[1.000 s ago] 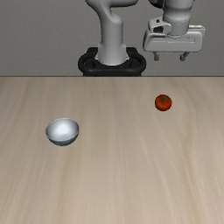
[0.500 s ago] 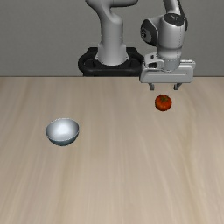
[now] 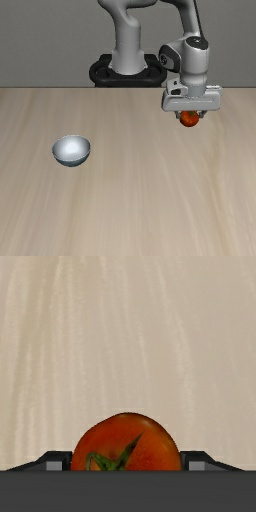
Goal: Pick the tomato on the table and place it on the bowl
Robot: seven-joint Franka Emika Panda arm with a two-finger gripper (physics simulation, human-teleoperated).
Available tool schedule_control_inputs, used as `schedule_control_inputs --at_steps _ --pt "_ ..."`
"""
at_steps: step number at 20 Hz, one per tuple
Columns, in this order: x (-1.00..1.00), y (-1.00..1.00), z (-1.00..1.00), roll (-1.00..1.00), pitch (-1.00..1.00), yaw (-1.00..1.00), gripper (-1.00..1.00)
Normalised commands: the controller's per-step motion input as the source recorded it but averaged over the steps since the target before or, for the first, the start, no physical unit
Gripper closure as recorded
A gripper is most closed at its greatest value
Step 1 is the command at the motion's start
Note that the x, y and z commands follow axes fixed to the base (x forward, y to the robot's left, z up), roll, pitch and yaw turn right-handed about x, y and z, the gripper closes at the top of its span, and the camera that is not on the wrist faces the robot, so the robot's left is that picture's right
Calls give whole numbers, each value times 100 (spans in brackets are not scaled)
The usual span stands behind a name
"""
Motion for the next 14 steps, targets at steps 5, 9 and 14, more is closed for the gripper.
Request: schedule_control_inputs --at_steps 5,9,14 --pt "0 0 0 0 0 0 100" --pt "0 0 25 0 0 0 100" --pt "0 0 100 0 0 0 100"
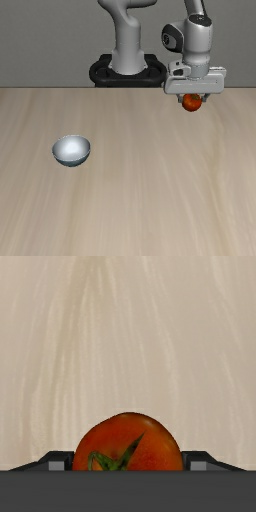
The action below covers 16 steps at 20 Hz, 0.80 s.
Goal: Pick the tomato on the table and place it on the bowl
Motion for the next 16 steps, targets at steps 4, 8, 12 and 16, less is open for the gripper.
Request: schedule_control_inputs --at_steps 4,8,12,16 --pt "0 0 100 0 0 0 100" --pt "0 -75 25 0 0 0 100" --pt "0 -100 0 0 0 0 100" --pt "0 -100 0 0 0 0 100"
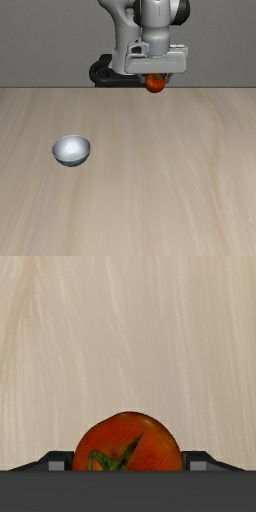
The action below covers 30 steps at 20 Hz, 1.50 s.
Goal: Pick the tomato on the table and place it on the bowl
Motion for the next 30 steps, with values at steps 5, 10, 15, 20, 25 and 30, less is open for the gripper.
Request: schedule_control_inputs --at_steps 5,10,15,20,25,30 --pt "0 -100 0 0 0 0 100" --pt "0 -100 0 0 0 0 100" --pt "0 -100 0 0 0 0 100" --pt "20 -80 0 0 0 0 100" --pt "100 0 0 0 0 0 100" --pt "100 0 0 0 0 0 100"
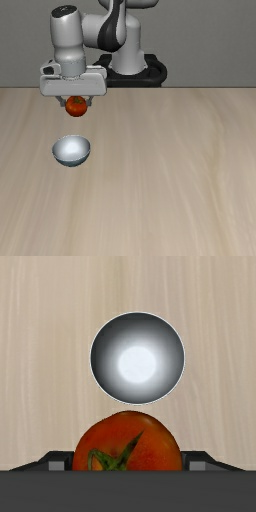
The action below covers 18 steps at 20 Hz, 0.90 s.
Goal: Pick the tomato on the table and place it on the bowl
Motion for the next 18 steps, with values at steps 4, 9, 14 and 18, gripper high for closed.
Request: schedule_control_inputs --at_steps 4,9,14,18 --pt "75 -25 0 0 0 0 100" --pt "20 0 0 0 0 0 -100" --pt "0 0 0 0 0 0 -100" --pt "0 0 0 0 0 0 -100"
